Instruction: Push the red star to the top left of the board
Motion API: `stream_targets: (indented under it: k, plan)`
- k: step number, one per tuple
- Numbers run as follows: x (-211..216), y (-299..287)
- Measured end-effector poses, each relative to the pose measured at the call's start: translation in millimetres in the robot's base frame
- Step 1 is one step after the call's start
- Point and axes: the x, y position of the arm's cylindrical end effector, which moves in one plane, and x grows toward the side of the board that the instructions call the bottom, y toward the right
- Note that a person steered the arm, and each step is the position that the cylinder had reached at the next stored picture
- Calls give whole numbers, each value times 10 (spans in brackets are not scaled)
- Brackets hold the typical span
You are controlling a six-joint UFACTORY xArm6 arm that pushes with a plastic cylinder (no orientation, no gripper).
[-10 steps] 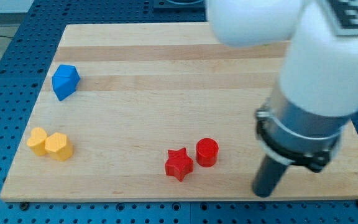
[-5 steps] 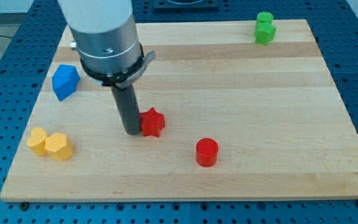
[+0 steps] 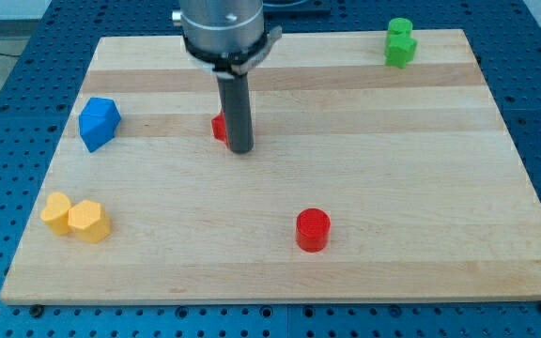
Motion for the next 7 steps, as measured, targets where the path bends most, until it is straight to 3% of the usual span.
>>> stream_targets:
  k: [1, 2, 3, 4, 7]
  plan:
    - [-432, -11]
    - [-773, -491]
    - [-791, -634]
    - [-529, -648]
    - [-1163, -1778]
